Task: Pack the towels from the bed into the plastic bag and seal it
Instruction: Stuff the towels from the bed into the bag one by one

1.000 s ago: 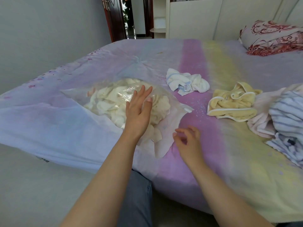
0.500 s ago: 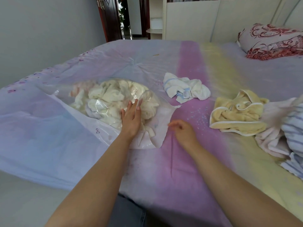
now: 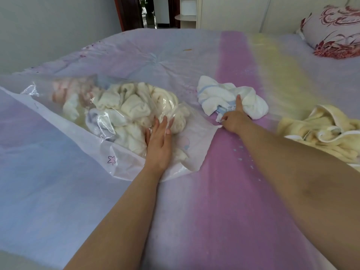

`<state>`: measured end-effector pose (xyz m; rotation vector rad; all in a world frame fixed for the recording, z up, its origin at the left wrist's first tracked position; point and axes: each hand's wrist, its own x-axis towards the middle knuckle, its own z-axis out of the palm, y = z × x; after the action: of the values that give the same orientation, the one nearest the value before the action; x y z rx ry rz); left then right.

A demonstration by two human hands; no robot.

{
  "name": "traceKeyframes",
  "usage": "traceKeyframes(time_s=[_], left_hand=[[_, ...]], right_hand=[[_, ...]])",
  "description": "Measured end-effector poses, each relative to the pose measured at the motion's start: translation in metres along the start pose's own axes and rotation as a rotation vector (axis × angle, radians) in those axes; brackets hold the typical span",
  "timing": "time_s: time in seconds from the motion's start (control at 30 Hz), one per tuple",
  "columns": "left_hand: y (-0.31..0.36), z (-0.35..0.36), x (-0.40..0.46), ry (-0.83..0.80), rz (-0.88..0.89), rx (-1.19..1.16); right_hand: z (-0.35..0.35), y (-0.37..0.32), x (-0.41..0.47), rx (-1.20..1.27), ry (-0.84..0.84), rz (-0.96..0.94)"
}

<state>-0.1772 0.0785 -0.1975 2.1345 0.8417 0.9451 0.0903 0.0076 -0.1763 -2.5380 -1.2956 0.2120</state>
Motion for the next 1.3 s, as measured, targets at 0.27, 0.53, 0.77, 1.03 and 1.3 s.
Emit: traceKeyframes(time_s=[0.27, 0.53, 0.77, 1.03, 1.3], left_hand=[[0.003, -0.002, -0.003, -0.027, -0.015, 0.002], [0.042, -0.035, -0.04, -0.164, -0.095, -0.117], [0.115, -0.096, -0.081, -0.14, -0.03, -0.295], [0.166, -0.147, -0.123, -0.061, 0.059, -0.282], [0.179, -0.152, -0.148, -0.105, 0.132, -0.244]], right_hand=[[-0.004, 0.003, -0.001, -0.055, 0.111, 0.159], [-0.048, -0.022, -0.127, -0.021, -0.025, 0.12], [-0.069, -0.051, -0.264, 0.274, -0.159, 0.015], [-0.089, -0.095, -0.357, 0.302, -0.298, -0.255], [-0.037, -0.066, -0.328, 0.102, -0.39, -0.216]])
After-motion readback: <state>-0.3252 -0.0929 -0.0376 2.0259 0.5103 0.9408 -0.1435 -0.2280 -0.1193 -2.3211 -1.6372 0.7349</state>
